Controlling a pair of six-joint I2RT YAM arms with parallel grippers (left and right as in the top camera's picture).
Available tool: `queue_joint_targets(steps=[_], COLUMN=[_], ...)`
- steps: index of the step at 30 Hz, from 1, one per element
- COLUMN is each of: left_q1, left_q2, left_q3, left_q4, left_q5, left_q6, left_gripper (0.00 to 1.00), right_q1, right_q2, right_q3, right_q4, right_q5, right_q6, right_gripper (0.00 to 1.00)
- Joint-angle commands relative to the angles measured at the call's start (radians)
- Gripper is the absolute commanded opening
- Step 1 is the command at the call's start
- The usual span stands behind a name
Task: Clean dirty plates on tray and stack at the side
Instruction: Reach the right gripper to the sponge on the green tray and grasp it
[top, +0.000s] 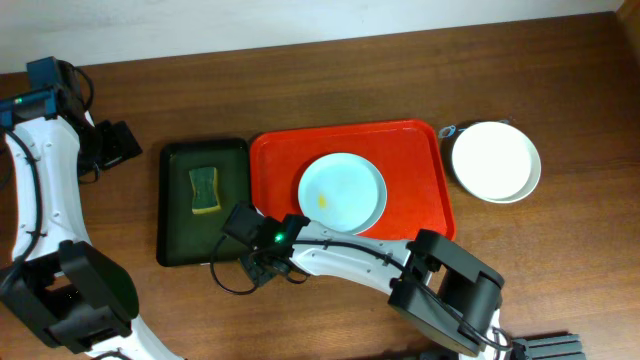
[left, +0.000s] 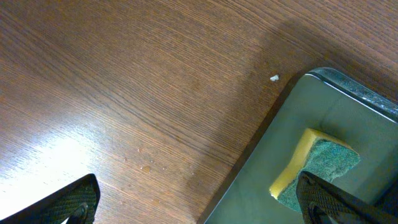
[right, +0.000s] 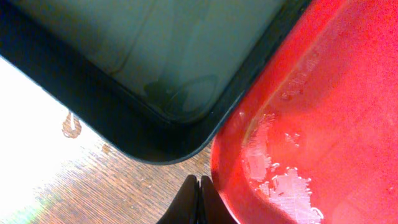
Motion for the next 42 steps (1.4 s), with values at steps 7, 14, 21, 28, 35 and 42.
queue_joint_targets(steps=[7,14,21,28,35,42], left_q1=[0.001,0.001,0.001,0.001,0.001,0.001], left_q2=[-0.021,-0.021,-0.021,-0.021,-0.021,-0.021], left_q3=[0.012,0.012,0.012,0.012,0.012,0.012], left_q4=[-0.002,-0.001,-0.002,-0.002,-0.002,-0.001], left_q5=[-0.004,-0.005,-0.004,-0.004,-0.004,-0.004], left_q6=[-0.010,-0.010,-0.010,-0.010,-0.010,-0.010], left_gripper=[0.99,0.99,0.99,0.99,0.99,0.99], right_q1=[-0.093,-0.036,-0.101,-0.058,-0.079,-0.146], right_q2=[0.010,0.026,-0.002,0.040,0.002,-0.087], right_q3=[-0.003,-0.004,0.007,-0.005,0.020,0.358], right_q4=[0.014,0.014,0.021,0.010,0.003,-0.111], right_q5=[-0.013,-0.071,-0.044,-0.081,-0.079,-0.084], right_q6=[0.013,0.012,0.009,0.009,0.008,-0.010], right_gripper=[0.04,0.04,0.04,0.04,0.09,0.72])
